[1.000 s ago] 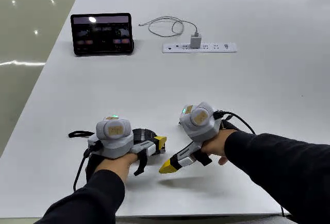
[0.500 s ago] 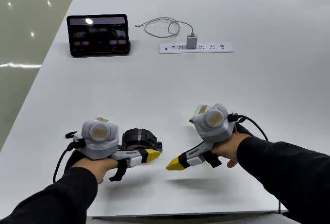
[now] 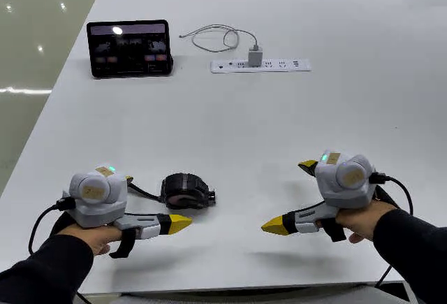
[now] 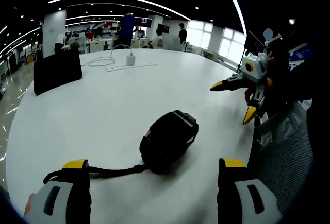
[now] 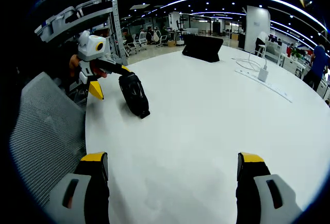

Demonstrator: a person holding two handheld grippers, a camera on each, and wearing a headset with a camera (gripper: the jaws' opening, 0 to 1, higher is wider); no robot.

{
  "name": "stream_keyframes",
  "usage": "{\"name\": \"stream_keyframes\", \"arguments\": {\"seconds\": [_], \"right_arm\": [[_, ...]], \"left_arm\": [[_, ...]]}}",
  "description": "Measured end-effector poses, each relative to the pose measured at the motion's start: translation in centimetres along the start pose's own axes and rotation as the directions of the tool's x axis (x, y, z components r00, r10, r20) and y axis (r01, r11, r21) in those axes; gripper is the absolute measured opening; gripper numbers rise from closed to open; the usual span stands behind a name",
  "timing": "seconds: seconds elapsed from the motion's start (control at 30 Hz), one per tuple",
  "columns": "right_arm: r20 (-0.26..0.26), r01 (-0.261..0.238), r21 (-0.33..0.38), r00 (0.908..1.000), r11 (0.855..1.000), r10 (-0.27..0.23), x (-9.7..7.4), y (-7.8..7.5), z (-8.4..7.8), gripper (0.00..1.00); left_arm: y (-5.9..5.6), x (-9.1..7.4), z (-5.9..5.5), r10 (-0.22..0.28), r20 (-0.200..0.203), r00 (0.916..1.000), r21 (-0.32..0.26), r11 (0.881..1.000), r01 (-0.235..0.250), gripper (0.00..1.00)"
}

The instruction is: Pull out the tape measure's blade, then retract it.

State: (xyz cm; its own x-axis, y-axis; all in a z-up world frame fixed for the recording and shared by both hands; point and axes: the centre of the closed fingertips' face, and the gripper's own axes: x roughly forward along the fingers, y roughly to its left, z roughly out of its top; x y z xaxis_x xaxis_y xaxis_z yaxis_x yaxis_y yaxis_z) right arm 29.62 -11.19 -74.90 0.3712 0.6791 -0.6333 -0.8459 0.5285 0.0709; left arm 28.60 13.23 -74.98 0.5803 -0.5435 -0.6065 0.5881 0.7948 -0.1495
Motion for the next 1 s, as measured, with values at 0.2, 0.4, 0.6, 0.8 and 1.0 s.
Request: {"name": "stream_keyframes", "arguments": {"seconds": [0.2, 0.4, 0.6, 0.8, 1.0], "right_arm": [[0.005, 0.042, 0.018, 0.9991, 0.999, -0.042, -2.4, -1.2, -1.4, 1.0], [0.001, 0.08, 0.02, 0.9968, 0.997, -0.08, -4.4, -2.4, -2.8, 1.0], [-0.007, 0.113, 0.031, 0.9936, 0.993, -0.112, -6.9, -3.5, -4.3, 1.0], [-0.014, 0.145, 0.047, 0.9895, 0.988, -0.144, -9.6, -4.0, -6.1, 1.0], [-0.02, 0.187, 0.068, 0.9823, 0.98, -0.186, -11.6, -4.4, -7.2, 1.0]], "left_arm": [[0.5, -1.6, -0.2, 0.002, 0.01, 1.0, -0.024, 1.0, -0.002, 1.0], [1.0, -2.9, -0.3, 0.003, 0.003, 1.0, -0.037, 0.999, -0.002, 1.0], [1.1, -4.2, -0.3, 0.005, 0.004, 1.0, -0.012, 1.0, -0.005, 1.0], [2.2, -5.2, -0.3, 0.025, 0.014, 0.9996, -0.032, 0.999, -0.024, 1.0], [2.6, -6.0, -0.1, 0.03, 0.023, 0.9993, -0.043, 0.999, -0.029, 1.0]]}}
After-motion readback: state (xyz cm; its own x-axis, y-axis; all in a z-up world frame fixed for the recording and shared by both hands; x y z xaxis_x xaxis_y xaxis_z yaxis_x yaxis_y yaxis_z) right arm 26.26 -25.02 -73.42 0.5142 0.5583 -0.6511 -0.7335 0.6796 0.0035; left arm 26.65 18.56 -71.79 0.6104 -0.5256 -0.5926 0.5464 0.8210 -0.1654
